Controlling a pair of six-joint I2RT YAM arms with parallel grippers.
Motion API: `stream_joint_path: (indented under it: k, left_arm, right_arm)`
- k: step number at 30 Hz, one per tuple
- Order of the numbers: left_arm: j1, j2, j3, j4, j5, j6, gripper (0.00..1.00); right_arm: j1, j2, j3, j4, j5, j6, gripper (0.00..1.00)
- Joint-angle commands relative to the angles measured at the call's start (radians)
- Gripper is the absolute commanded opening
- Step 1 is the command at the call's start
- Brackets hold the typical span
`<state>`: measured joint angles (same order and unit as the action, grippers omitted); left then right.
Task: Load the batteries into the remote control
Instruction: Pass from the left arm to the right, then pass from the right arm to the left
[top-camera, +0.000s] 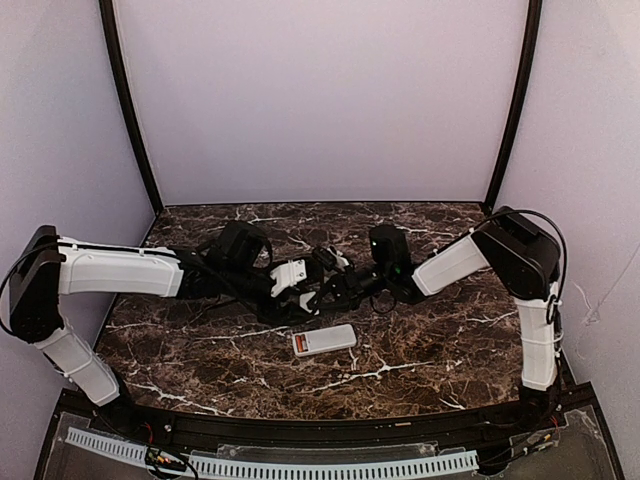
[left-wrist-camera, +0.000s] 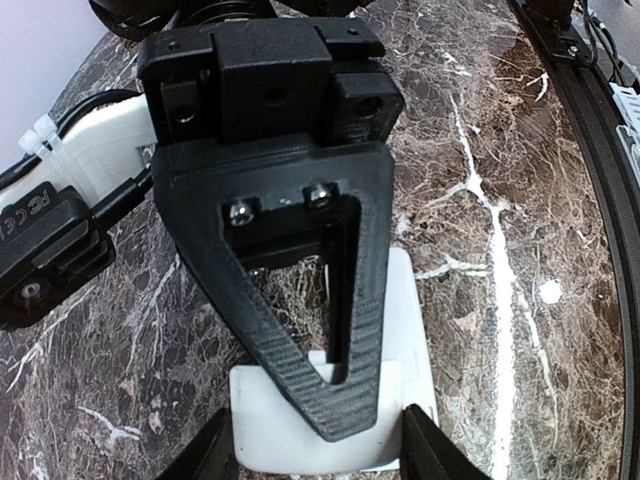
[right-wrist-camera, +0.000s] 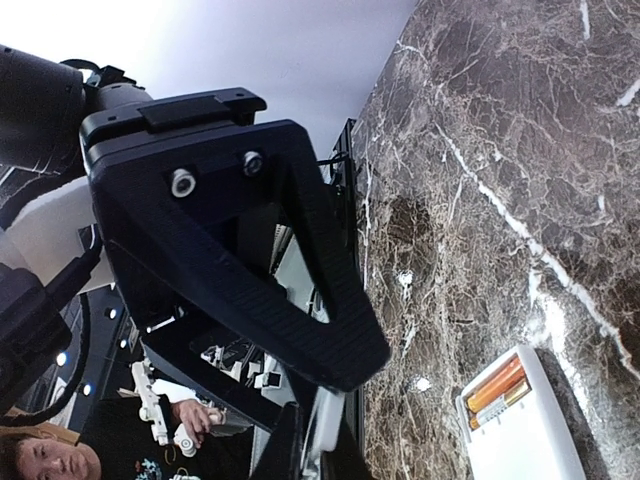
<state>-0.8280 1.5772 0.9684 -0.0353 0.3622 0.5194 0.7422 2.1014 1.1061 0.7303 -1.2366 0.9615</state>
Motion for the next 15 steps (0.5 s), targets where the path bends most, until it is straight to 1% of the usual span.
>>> stream_joint_path:
  k: [1,2,3,5,7,10,12,15]
  left_arm:
    - [-0.004,-0.046,-0.032,0.039,-0.001,0.001,0.61]
    - [-0.004,-0.064,-0.043,0.052,-0.002,0.002,0.65]
    - [-0.004,-0.073,-0.065,0.076,-0.004,0.003,0.71]
    - [-0.003,-0.109,-0.099,0.106,-0.005,0.008,0.78]
    - [-0.002,-0.129,-0.121,0.123,-0.001,0.016,0.82]
    - [-0.003,-0.143,-0.132,0.127,0.017,0.023,0.82]
    - [-0.003,-0.152,-0.135,0.127,0.033,0.039,0.79]
    - [-0.004,-0.163,-0.137,0.141,0.034,0.053,0.77]
  right_arm:
    - [0.008,0.018,-0.006,0.204,-0.047,0.113,0.02]
    - [0.008,0.022,-0.008,0.236,-0.053,0.137,0.00]
    - [0.007,0.024,-0.012,0.267,-0.060,0.159,0.00]
    - [0.006,0.030,-0.019,0.351,-0.072,0.205,0.00]
    - [0.006,0.037,-0.020,0.414,-0.084,0.247,0.00]
    - [0.006,0.053,-0.020,0.503,-0.099,0.316,0.00]
    - [0.006,0.068,-0.019,0.559,-0.105,0.361,0.00]
    - [0.008,0.084,-0.015,0.618,-0.112,0.413,0.00]
